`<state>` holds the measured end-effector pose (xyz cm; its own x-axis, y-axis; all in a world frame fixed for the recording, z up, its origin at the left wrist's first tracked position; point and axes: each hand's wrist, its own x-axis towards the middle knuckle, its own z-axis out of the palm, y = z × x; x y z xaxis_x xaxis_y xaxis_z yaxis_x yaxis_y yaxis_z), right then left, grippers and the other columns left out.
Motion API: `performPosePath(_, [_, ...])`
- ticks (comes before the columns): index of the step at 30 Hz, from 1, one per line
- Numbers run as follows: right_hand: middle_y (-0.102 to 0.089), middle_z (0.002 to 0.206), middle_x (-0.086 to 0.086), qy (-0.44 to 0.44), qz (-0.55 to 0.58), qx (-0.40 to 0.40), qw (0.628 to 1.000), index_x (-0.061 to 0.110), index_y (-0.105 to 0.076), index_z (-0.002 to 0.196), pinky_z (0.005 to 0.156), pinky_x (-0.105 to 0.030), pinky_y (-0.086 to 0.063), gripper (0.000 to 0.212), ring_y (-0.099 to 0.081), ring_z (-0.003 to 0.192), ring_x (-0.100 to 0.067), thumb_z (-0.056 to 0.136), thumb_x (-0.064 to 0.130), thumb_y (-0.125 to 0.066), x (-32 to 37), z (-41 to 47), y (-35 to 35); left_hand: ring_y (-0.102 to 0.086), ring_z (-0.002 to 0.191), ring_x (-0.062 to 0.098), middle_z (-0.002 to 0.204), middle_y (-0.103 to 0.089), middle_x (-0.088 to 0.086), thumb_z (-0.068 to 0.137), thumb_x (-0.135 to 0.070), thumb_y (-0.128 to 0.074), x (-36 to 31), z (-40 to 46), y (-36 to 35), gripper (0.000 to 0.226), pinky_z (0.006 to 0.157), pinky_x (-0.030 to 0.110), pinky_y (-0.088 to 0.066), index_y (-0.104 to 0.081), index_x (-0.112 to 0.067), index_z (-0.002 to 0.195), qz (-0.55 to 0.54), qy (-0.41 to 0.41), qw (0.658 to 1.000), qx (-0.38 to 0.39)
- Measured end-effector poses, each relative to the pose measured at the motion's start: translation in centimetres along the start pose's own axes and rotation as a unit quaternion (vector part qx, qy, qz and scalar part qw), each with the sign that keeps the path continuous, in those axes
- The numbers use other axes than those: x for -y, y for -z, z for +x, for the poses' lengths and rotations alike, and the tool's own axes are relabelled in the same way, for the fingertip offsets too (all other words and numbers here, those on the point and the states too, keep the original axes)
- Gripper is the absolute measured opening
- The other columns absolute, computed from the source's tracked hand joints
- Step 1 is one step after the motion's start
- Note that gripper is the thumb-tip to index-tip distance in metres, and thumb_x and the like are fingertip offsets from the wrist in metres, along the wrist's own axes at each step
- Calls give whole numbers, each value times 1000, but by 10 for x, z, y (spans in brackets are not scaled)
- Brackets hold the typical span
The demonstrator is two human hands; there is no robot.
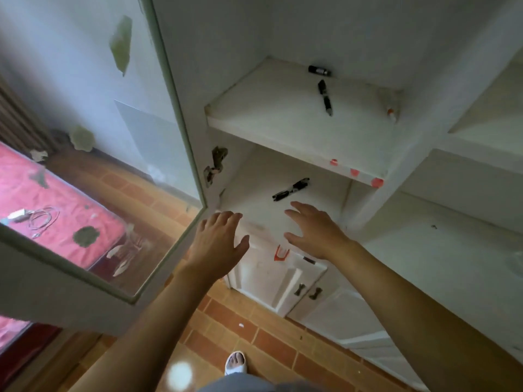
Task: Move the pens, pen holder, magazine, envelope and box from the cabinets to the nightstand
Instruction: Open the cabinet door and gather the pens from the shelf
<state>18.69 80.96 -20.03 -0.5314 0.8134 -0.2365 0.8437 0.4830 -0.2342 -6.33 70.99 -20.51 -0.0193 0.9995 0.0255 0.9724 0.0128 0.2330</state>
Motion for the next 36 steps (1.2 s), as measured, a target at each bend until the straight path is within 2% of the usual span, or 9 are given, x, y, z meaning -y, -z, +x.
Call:
performPosePath(8, [-13, 174, 0, -59, -22, -5, 998, 24, -29, 163, 125, -45, -23, 70, -17, 158, -22, 104, 55, -49, -10, 43, -5, -38, 145, 29, 156, -43, 4, 98, -58, -46, 15, 57, -32, 62, 119, 52, -33, -41, -25, 151, -26, -33, 999, 34])
performPosePath(15, [-10, 174, -6, -65, -36, -28, 997, 19, -28, 163, 124, -45, -23, 69, -18, 157, -27, 103, 43, -54, -21, 75, -17, -40, 142, 33, 152, -45, 7, 94, -54, -53, 19, 76, -53, 61, 114, 55, -36, -46, -22, 145, -34, -34, 998, 47])
performPosePath(19, [-12, 174, -8, -60, -31, -49, 997, 15, -29, 162, 124, -49, -23, 68, -19, 157, -28, 102, 33, -56, -28, 93, -21, -43, 139, 37, 150, -48, 10, 90, -57, -42, 28, 80, -62, 65, 111, 57, -39, -50, -19, 142, -31, -42, 997, 52])
performPosePath(30, [-25, 171, -9, -42, -16, -15, 999, 14, -32, 161, 124, -50, -22, 62, -23, 156, -28, 109, 44, -46, -36, 119, -31, -38, 145, 29, 154, -44, 5, 97, -51, -52, 42, 72, -75, 55, 119, 55, -30, -49, -22, 144, -24, -30, 998, 51])
performPosePath(36, [-30, 167, -12, -33, -6, -29, 999, 10, -38, 158, 121, -48, -28, 50, -27, 154, -30, 110, 26, -45, -31, 119, -35, -38, 145, 29, 154, -46, 6, 97, -53, -48, 39, 70, -76, 57, 118, 55, -33, -48, -22, 145, -37, -27, 998, 42])
